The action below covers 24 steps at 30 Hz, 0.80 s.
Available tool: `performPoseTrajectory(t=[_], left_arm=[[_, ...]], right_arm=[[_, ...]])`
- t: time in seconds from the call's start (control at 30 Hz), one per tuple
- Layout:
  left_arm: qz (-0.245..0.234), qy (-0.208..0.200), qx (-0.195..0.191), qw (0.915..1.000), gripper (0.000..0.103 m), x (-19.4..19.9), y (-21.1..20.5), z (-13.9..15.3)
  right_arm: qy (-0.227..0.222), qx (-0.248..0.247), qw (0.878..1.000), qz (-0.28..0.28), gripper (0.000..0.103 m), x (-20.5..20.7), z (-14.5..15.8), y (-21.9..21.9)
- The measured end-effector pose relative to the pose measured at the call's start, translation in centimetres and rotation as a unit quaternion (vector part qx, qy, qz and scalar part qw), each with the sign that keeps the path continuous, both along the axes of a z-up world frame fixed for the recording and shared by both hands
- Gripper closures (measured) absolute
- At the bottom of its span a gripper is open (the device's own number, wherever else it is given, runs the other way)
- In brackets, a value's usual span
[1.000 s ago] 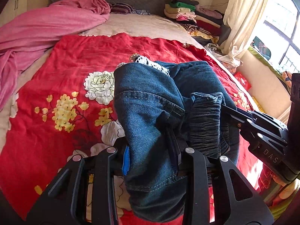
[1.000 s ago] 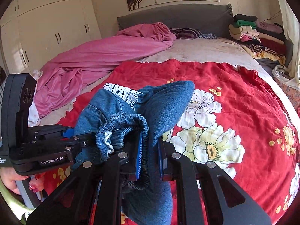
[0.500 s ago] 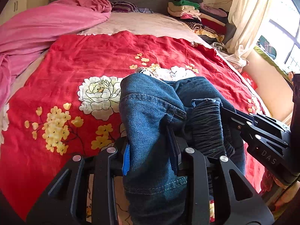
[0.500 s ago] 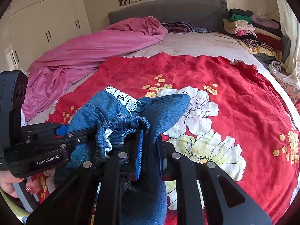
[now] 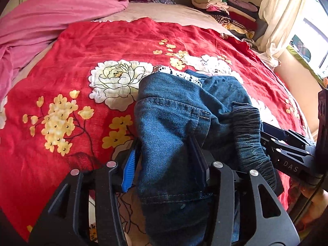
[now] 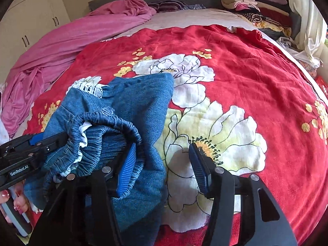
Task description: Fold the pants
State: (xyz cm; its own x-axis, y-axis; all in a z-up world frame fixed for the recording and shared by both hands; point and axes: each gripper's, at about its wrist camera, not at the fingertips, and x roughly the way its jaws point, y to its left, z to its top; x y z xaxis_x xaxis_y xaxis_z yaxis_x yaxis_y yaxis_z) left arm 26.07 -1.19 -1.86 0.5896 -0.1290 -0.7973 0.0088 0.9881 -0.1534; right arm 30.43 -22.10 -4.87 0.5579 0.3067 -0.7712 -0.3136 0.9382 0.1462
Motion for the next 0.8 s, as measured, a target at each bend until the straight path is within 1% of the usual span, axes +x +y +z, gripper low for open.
performPoseTrajectory(t=[0.1, 0.2, 0.3, 0.33, 0.4, 0.5, 0.57, 0.63, 0.7, 0.8], left_arm=[[0.004, 0.001, 0.001, 1.0000, 0.053, -0.3, 0.2, -0.1], [0.006, 0.001, 0.001, 1.0000, 0.048, -0.5, 0.3, -0.1], [0.009, 0.000, -0.001, 1.0000, 0.044, -0.9, 0.4, 0.1], [0.009, 0.000, -0.002, 1.0000, 0.043, -1.1, 0.4, 0.2], [0.010, -0.001, -0.003, 0.9999, 0.040, -1.4, 0.4, 0.3], [0.009, -0.002, -0.004, 1.0000, 0.036, -1.6, 0.5, 0.4], [0.009, -0.001, -0.006, 0.9999, 0.035, -1.7, 0.6, 0.4], [0.011, -0.003, -0.008, 0.9999, 0.033, -1.8, 0.7, 0.5], [0.011, -0.005, -0.009, 0.9999, 0.029, -2.0, 0.8, 0.8], [0.011, -0.008, -0.010, 0.9999, 0.025, -2.3, 0.9, 1.1]], right_arm=[[-0.002, -0.008, 1.000, -0.005, 0.045, -0.5, -0.1, -0.1], [-0.005, -0.016, 1.000, -0.007, 0.042, -1.0, 0.1, -0.1], [-0.008, -0.018, 1.000, -0.007, 0.041, -1.3, 0.4, -0.2], [-0.008, -0.019, 1.000, -0.009, 0.037, -1.4, 0.4, -0.2], [-0.009, -0.016, 1.000, -0.011, 0.033, -1.7, 0.6, -0.5], [-0.012, -0.013, 1.000, -0.014, 0.033, -2.0, 0.9, -0.7], [-0.018, -0.009, 1.000, -0.014, 0.030, -2.2, 1.2, -0.8], [-0.024, -0.010, 1.000, -0.013, 0.024, -2.5, 1.6, -0.8], [-0.031, -0.010, 0.999, -0.015, 0.023, -2.7, 2.0, -0.9], [-0.038, -0.006, 0.999, -0.021, 0.018, -3.0, 2.5, -1.2]])
